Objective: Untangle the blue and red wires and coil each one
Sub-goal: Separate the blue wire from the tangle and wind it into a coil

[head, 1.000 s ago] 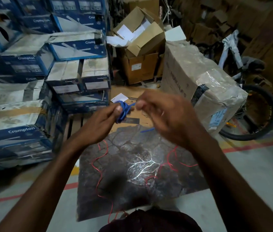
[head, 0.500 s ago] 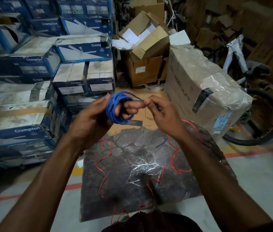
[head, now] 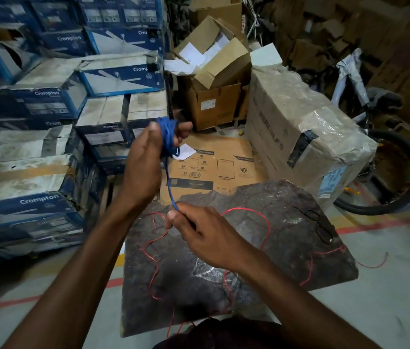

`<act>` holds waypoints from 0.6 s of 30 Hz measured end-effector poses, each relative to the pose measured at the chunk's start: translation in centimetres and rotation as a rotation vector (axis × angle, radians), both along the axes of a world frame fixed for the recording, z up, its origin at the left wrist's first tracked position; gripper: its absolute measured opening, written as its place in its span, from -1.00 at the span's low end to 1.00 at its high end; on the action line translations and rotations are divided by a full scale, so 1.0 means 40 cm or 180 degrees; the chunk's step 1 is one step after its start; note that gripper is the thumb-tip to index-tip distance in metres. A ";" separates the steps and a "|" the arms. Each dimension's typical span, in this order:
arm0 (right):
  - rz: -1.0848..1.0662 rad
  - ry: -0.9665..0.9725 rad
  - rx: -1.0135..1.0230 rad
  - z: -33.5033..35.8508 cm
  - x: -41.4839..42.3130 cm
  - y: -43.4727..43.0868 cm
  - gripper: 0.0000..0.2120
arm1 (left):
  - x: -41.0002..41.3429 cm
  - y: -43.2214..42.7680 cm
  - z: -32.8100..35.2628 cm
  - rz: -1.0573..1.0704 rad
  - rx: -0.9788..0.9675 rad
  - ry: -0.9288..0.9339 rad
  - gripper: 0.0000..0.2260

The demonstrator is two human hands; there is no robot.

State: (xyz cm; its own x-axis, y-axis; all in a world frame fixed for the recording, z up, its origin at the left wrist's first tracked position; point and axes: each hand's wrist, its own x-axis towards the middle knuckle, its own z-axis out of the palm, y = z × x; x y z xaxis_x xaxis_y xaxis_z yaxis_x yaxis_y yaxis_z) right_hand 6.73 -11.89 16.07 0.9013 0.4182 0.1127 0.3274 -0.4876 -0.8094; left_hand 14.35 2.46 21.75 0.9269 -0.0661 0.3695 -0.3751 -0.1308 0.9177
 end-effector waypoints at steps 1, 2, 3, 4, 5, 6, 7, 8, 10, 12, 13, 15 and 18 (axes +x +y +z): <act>0.0047 -0.0093 -0.0089 0.019 -0.001 -0.004 -0.71 | -0.004 0.000 -0.010 0.0113 0.0594 -0.0216 -0.59; 0.0092 -0.0184 -0.0171 0.036 0.001 -0.009 -0.73 | -0.007 0.001 -0.019 0.0130 0.1073 -0.0413 -0.61; 0.0155 -0.0265 -0.0262 0.052 0.005 -0.015 -0.73 | -0.008 0.003 -0.025 0.0086 0.1376 -0.0546 -0.62; 0.0218 -0.0328 -0.0340 0.063 0.011 -0.022 -0.74 | -0.009 0.010 -0.029 0.0015 0.1522 -0.0589 -0.64; 0.0247 -0.0365 -0.0341 0.071 0.017 -0.030 -0.75 | -0.010 0.020 -0.029 -0.0060 0.1610 -0.0606 -0.65; 0.0222 -0.0373 -0.0230 0.078 0.022 -0.039 -0.77 | -0.010 0.032 -0.029 -0.0160 0.1704 -0.0624 -0.67; 0.0156 -0.0377 -0.0055 0.085 0.028 -0.049 -0.79 | -0.014 0.045 -0.028 -0.0286 0.1812 -0.0640 -0.68; 0.0070 -0.0391 0.0098 0.092 0.034 -0.058 -0.80 | -0.019 0.057 -0.028 -0.0401 0.1923 -0.0675 -0.70; -0.0050 -0.0495 0.0221 0.101 0.050 -0.072 -0.83 | -0.032 0.076 -0.031 -0.0595 0.2087 -0.0680 -0.70; -0.0090 -0.0655 0.0194 0.104 0.065 -0.074 -0.86 | -0.042 0.092 -0.029 -0.0850 0.2078 -0.0467 -0.64; -0.0088 -0.0717 0.0198 0.104 0.072 -0.074 -0.86 | -0.048 0.100 -0.023 -0.0996 0.1998 -0.0267 -0.63; -0.0159 -0.0841 0.0267 0.103 0.085 -0.076 -0.85 | -0.058 0.114 -0.006 -0.1286 0.1630 0.0229 -0.64; -0.0582 -0.1132 0.0337 0.107 0.104 -0.089 -0.72 | -0.073 0.126 0.011 -0.1775 0.0592 0.1019 -0.63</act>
